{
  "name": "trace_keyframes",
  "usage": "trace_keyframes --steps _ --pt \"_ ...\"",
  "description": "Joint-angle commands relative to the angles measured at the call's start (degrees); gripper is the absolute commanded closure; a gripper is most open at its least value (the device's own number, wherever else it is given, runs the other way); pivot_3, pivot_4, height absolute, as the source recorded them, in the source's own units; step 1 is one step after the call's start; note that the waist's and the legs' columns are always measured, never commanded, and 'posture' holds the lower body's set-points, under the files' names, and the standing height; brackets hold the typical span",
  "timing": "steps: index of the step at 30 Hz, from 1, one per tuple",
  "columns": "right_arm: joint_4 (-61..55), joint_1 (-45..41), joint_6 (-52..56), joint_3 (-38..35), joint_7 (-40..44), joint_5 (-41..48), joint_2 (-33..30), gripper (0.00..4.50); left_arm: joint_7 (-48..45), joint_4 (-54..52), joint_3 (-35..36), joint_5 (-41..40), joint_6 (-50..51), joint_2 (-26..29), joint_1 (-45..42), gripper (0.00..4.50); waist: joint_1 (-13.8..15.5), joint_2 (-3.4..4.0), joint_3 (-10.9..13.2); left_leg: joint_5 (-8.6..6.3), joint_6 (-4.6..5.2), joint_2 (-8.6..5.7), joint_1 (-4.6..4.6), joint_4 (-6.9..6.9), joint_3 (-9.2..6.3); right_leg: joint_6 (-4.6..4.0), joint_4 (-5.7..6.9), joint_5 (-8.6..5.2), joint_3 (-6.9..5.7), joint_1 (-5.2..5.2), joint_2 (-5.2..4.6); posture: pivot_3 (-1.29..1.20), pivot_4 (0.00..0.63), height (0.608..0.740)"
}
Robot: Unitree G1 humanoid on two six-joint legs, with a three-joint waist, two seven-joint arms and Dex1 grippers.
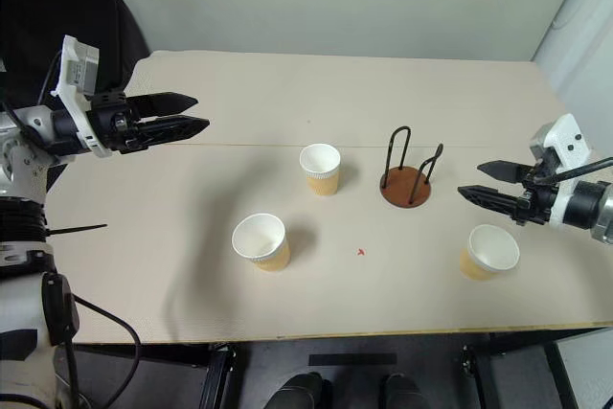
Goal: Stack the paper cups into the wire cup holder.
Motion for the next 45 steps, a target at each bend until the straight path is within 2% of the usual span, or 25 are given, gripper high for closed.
trace_keyframes --steps 1,9,15,22,29,35,45 --pt "-1.9 -0.9 -0.4 -1.6 -0.9 0.0 -0.1 1.52 -2.3 -2.6 -1.1 -1.0 -0.9 -0.2 -1.4 0.58 0.0 0.0 0.0 0.01 0.01 0.0 0.0 0.01 0.0 0.0 0.03 0.0 0.0 0.0 0.0 0.0 0.15 0.74" --pt "-2.5 -1.9 1.4 -0.2 -3.2 0.5 1.8 1.52 -6.3 -1.9 -5.2 0.0 -2.1 -1.3 -5.0 0.58 -0.4 -0.01 0.0 0.03 0.05 -0.01 0.06 0.07 0.02 0.0 0.18 0.0 0.0 0.01 -0.01 0.0 0.15 0.74" --pt "-3.4 -3.9 5.5 3.1 -2.9 2.9 3.6 1.52 -9.8 2.0 -7.9 1.5 -3.6 -2.2 -11.3 0.58 -0.5 -0.01 0.0 0.04 0.05 -0.01 0.06 0.05 0.02 0.0 0.15 0.0 0.0 0.0 -0.01 0.0 0.15 0.74" --pt "-3.4 -4.2 7.4 5.1 -2.9 2.5 4.1 1.52 -10.6 -1.6 -9.2 0.5 -3.0 -6.0 -13.3 0.58 -0.5 -0.01 0.0 0.04 0.07 -0.03 0.04 0.04 0.02 0.0 0.13 0.0 0.0 0.0 -0.05 0.0 0.15 0.74" --pt "-1.2 -7.3 8.8 9.8 -4.3 -0.3 5.1 1.52 -12.3 -2.6 -9.8 0.5 -3.7 -6.2 -11.4 0.58 -1.0 -0.01 0.0 0.05 0.07 -0.01 0.05 0.01 0.03 0.01 0.16 0.0 0.01 -0.04 -0.03 0.0 0.15 0.74" --pt "1.5 -10.3 7.8 15.0 -4.8 -3.2 8.4 1.52 -10.0 -9.5 -8.3 -1.7 -0.7 -4.6 -6.2 0.58 -1.3 -0.01 0.0 0.05 0.07 -0.01 0.03 0.02 0.04 0.01 0.13 0.0 0.01 -0.05 -0.02 0.0 0.15 0.74" --pt "15.2 -19.5 0.7 22.4 -7.8 -16.2 15.4 1.52 -5.2 -15.4 -5.5 -4.1 2.0 -3.3 -1.6 0.58 -1.3 -0.01 0.0 0.08 0.12 -0.02 0.04 0.05 0.01 0.01 0.16 0.0 -0.02 -0.06 -0.04 0.0 0.15 0.74"
